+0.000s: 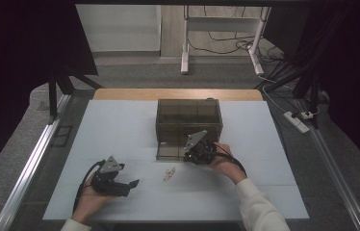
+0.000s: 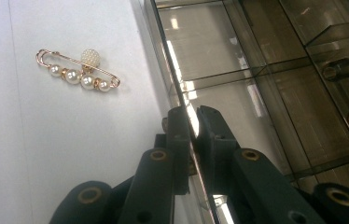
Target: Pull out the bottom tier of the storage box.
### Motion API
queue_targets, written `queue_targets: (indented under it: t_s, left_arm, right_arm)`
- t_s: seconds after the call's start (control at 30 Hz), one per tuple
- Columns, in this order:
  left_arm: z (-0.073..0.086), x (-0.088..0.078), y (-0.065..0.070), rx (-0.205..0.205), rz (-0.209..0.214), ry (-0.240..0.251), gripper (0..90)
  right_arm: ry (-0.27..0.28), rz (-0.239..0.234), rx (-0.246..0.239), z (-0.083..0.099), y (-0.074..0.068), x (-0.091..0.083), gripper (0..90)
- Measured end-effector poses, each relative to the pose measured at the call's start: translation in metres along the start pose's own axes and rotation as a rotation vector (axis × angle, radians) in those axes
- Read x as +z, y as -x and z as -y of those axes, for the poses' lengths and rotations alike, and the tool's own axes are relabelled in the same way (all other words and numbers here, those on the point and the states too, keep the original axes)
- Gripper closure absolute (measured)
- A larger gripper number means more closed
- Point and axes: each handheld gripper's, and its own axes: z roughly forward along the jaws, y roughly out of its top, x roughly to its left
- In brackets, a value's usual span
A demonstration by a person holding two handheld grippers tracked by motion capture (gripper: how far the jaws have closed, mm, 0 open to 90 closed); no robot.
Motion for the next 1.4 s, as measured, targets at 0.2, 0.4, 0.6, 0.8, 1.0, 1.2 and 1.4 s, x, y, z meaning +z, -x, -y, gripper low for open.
queue_targets:
  t_s: [0.2, 0.4, 0.6, 0.8, 1.0, 1.2, 1.4]
  left_arm:
    - [0.0, 0.0, 0.0, 0.001, 0.0, -0.002, 15.5]
    - [0.0, 0.0, 0.0, 0.0, 0.001, -0.004, 15.4]
    - [0.0, 0.0, 0.0, 0.001, -0.001, -0.001, 15.4]
    - [0.0, 0.0, 0.0, 0.001, -0.002, 0.001, 15.3]
    - [0.0, -0.001, 0.0, -0.001, -0.004, 0.004, 15.2]
    - [0.0, -0.001, 0.0, -0.002, -0.007, 0.006, 15.2]
    - [0.0, -0.001, -0.001, -0.002, -0.008, 0.009, 15.2]
  right_arm:
    - [-0.006, 0.0, 0.001, 0.0, -0.001, -0.001, 82.9]
    - [-0.002, -0.003, 0.004, 0.001, -0.001, -0.001, 82.7]
    - [0.043, -0.013, 0.026, 0.0, 0.0, -0.004, 75.8]
    - [0.116, -0.013, 0.078, 0.001, 0.002, -0.009, 62.2]
    - [0.168, 0.017, 0.119, 0.004, 0.002, -0.012, 53.0]
    - [0.212, 0.041, 0.155, 0.008, 0.002, -0.016, 48.8]
    - [0.235, 0.054, 0.175, 0.014, 0.0, -0.018, 46.8]
